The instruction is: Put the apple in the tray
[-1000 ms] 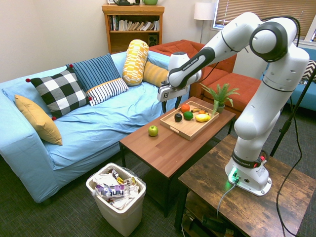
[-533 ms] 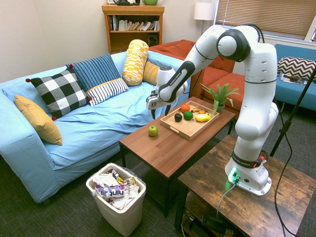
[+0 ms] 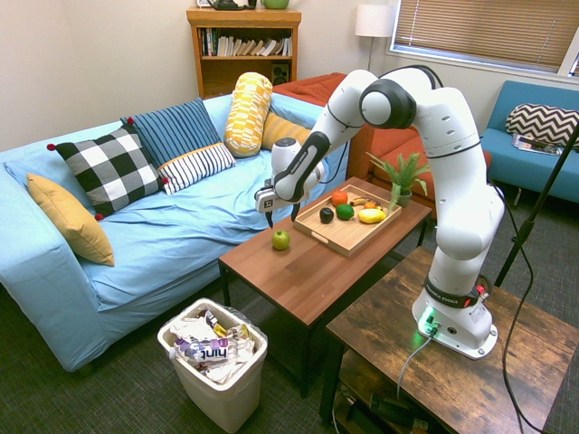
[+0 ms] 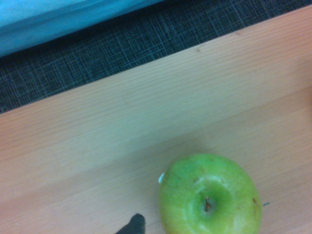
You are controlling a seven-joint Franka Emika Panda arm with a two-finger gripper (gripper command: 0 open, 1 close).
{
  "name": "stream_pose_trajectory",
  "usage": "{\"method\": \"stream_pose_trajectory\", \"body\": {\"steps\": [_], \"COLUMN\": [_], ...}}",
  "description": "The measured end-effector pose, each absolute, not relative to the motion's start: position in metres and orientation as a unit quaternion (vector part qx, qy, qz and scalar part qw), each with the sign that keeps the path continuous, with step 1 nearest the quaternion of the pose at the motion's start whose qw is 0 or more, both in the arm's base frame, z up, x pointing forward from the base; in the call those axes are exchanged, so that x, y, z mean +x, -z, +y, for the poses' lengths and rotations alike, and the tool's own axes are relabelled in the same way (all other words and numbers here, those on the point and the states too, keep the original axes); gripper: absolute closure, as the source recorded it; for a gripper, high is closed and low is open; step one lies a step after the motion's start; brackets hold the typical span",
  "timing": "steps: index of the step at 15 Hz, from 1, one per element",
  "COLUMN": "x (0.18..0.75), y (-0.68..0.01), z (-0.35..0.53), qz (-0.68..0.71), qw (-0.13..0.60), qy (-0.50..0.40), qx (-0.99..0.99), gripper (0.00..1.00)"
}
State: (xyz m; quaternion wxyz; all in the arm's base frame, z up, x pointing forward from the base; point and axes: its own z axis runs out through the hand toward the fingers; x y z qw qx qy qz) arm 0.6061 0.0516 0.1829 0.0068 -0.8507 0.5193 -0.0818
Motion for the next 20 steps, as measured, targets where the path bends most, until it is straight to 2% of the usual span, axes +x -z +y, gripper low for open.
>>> {"method": "stream_pose_trajectory", "body": {"steps": [11, 12, 20], "x": [0.634, 0.635, 0.635], "y": [-0.113, -0.110, -0.109], "z": [0.044, 0.045, 0.048], "qz": [0.536, 0.537, 0.540], "qw": [-0.029, -0.030, -0.028], "qy": [0.059, 0.056, 0.043], "qx": [-0.841, -0.841, -0.840], "gripper": [0.00, 1.00, 1.00]}}
